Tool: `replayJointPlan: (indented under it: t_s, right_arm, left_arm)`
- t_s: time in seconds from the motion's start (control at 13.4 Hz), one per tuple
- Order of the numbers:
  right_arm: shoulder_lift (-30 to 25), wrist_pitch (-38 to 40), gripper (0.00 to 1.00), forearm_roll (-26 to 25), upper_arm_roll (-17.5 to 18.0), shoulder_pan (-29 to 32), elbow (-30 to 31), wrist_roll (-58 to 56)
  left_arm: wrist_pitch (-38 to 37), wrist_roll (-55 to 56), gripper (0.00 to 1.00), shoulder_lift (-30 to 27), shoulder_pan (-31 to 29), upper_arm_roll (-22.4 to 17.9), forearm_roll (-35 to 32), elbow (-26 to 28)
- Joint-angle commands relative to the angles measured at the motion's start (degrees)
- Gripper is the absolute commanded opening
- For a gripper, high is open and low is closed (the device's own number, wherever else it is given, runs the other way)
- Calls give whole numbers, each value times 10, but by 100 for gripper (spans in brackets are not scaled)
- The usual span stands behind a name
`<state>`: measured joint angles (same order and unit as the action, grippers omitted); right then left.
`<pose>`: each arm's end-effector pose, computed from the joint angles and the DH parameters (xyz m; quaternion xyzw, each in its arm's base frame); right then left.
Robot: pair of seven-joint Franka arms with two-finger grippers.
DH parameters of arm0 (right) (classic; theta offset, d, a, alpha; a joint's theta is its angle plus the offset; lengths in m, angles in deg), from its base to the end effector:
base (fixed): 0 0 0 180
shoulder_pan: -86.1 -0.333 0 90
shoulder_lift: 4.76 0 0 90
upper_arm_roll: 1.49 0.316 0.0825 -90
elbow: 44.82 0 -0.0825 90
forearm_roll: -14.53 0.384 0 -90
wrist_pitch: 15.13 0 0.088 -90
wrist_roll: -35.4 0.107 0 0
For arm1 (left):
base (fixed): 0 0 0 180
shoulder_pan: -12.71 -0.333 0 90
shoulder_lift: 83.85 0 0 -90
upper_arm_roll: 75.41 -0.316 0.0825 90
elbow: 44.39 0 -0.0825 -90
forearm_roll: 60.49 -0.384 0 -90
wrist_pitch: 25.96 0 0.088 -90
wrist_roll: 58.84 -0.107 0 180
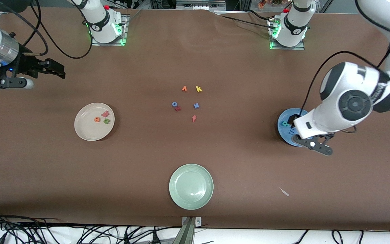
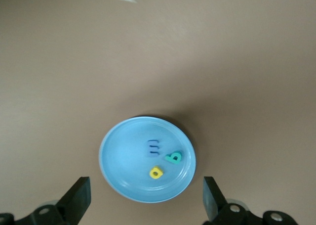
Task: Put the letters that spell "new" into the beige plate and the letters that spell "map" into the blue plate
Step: 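Release the b on the blue plate while the right gripper withdraws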
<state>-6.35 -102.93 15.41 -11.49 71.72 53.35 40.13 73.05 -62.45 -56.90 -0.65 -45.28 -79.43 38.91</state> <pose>0.5338 0.0415 0.5697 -0.9970 0.0031 0.0773 0.0039 0.6609 -0.1092 0.4323 -0.9773 0.1966 0.0599 0.0522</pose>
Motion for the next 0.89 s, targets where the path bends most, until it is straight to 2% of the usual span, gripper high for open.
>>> replayJointPlan:
  t_s: [0.0, 0.15, 0.22, 0.6, 0.82]
  right_arm:
    - [0, 17, 100, 0, 3, 6, -24, -4]
    - [-1, 32, 100, -4, 4, 13, -32, -4]
    - [-1, 34, 100, -5, 5, 14, -32, -4]
    - [0, 34, 100, -5, 3, 13, -36, -7]
    - [4, 35, 100, -5, 3, 12, -36, -2]
  left_arm:
    - [-86, -5, 100, 3, 1, -3, 19, -107]
    - [-101, -7, 100, 3, -6, -3, 22, -160]
    - [-105, -8, 100, 3, -14, -3, 26, -169]
    - [-120, -3, 100, -18, -27, -6, 35, -168]
    - [-118, -3, 100, -30, -12, -28, 36, -169]
